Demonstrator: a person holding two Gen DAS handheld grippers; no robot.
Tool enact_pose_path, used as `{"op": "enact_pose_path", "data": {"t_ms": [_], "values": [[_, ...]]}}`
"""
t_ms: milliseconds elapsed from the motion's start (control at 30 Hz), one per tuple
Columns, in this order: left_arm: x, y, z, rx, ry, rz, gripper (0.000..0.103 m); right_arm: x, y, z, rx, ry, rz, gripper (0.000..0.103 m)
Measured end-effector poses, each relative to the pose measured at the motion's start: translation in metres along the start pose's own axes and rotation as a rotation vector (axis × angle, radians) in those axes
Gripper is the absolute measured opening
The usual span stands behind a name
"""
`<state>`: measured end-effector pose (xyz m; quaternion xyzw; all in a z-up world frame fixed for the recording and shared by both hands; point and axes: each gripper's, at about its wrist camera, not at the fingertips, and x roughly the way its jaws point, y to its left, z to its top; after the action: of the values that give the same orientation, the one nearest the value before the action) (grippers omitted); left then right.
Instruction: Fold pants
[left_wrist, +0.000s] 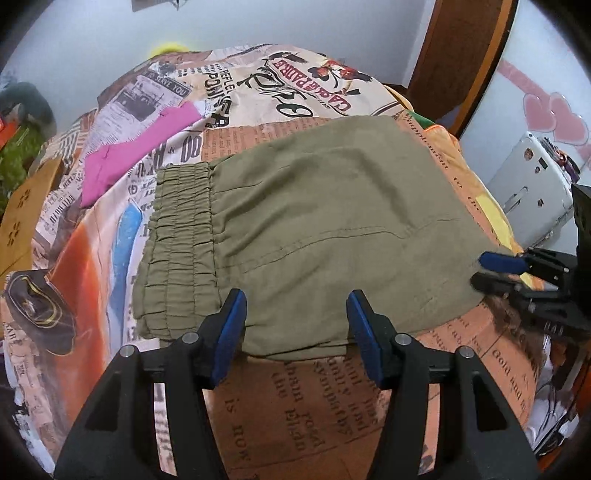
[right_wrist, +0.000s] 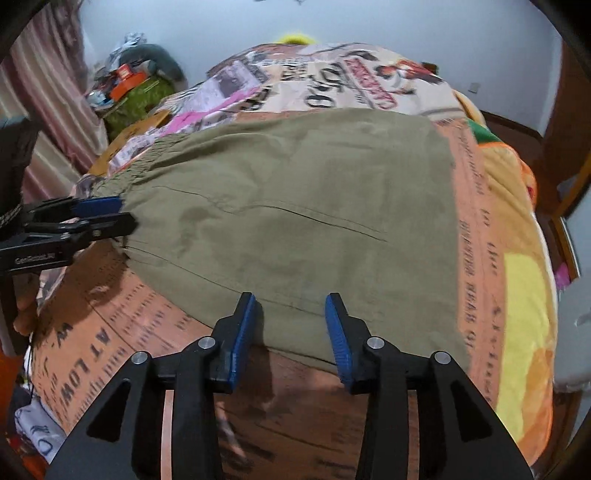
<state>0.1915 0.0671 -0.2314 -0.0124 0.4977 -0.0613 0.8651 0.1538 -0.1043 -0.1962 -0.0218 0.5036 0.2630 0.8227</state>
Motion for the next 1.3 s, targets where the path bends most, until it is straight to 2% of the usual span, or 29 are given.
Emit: {"op": "enact_pose_path", "data": {"t_ms": [67, 167, 300, 400, 500, 600, 667, 700, 833, 1067, 1300], "values": [[-0.001, 0.003, -0.002, -0.005, -0.001, -0.011, 0.057, -0.006, -0.014, -0.007, 0.035, -0.004, -0.001, 0.035], [-0.001, 0.007, -0.004, -0.022, -0.011, -0.030, 0.057, -0.010, -0.030, -0.017, 0.075, 0.008, -0.082, 0.036], [0.001, -0.001, -0.006, 0.005, -0.016, 0.015, 0.057, -0.016, -0.053, -0.029, 0.175, 0.001, -0.003, 0.041], [-0.001, -0.003, -0.003, 0.003, -0.006, 0.028, 0.057, -0.017, -0.045, -0.026, 0.156, 0.008, -0.032, 0.042], [-0.010, 0.005, 0.004, -0.039, -0.006, -0.008, 0.057, -0.020, -0.036, -0.016, 0.122, 0.007, -0.050, 0.044], [-0.023, 0.019, 0.015, -0.085, -0.034, -0.011, 0.058, -0.029, -0.037, -0.004, 0.107, -0.032, -0.048, 0.044], [-0.029, 0.033, 0.025, -0.117, -0.057, -0.032, 0.063, -0.036, -0.038, 0.007, 0.104, -0.068, -0.047, 0.044], [-0.030, 0.038, 0.029, -0.128, -0.064, -0.028, 0.065, -0.040, -0.039, 0.015, 0.104, -0.090, -0.045, 0.044], [-0.030, 0.063, 0.050, -0.164, -0.085, 0.034, 0.066, -0.043, -0.045, 0.039, 0.096, -0.144, -0.067, 0.046], [-0.003, 0.097, 0.076, -0.216, -0.048, 0.085, 0.067, -0.037, -0.063, 0.076, 0.071, -0.192, -0.123, 0.048], [0.034, 0.117, 0.103, -0.240, -0.003, 0.104, 0.068, -0.008, -0.091, 0.120, 0.066, -0.194, -0.144, 0.049]]}}
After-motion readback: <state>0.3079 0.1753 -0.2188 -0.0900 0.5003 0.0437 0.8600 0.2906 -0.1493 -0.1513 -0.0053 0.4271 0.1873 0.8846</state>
